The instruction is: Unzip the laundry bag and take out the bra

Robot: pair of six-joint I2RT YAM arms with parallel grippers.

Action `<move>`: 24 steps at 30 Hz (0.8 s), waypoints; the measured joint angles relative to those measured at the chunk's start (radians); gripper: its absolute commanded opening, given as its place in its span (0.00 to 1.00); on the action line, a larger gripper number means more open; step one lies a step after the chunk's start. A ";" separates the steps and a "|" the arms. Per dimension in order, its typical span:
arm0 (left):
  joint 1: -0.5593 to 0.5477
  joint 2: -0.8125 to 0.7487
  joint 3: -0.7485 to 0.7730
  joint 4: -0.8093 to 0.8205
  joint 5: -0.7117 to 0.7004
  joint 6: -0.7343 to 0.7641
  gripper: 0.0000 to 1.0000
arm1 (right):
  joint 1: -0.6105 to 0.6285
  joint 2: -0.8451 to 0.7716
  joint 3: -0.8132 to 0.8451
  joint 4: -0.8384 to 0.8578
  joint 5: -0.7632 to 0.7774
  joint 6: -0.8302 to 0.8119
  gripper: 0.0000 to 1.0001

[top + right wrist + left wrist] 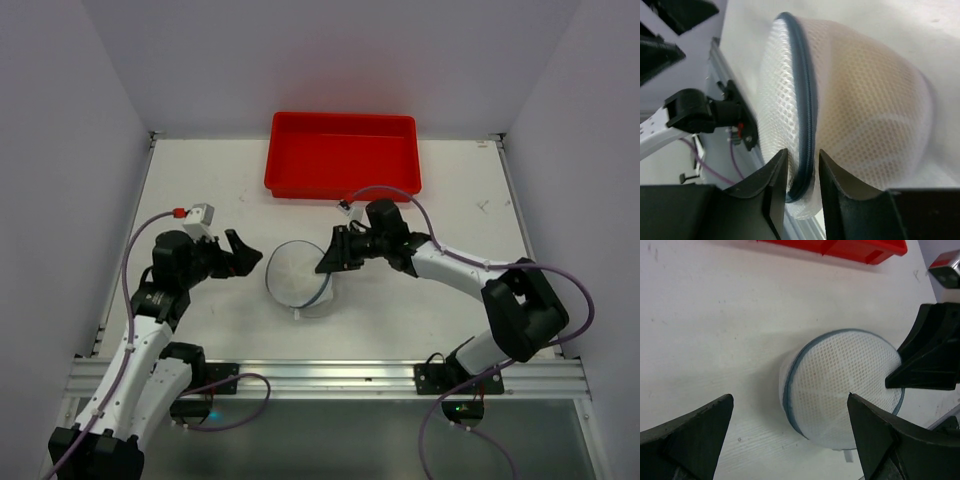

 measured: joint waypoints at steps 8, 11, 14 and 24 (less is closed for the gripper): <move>-0.030 0.033 -0.185 0.077 0.078 -0.113 1.00 | -0.133 0.000 -0.008 -0.116 0.140 -0.056 0.42; -0.100 0.053 -0.248 0.182 0.086 -0.197 1.00 | -0.156 0.001 -0.014 -0.142 0.160 -0.068 0.42; -0.188 0.089 -0.285 0.295 0.081 -0.276 1.00 | -0.155 0.010 -0.015 -0.156 0.164 -0.072 0.42; -0.348 0.014 -0.324 0.489 -0.007 -0.480 0.90 | -0.153 0.031 -0.018 -0.164 0.171 -0.031 0.38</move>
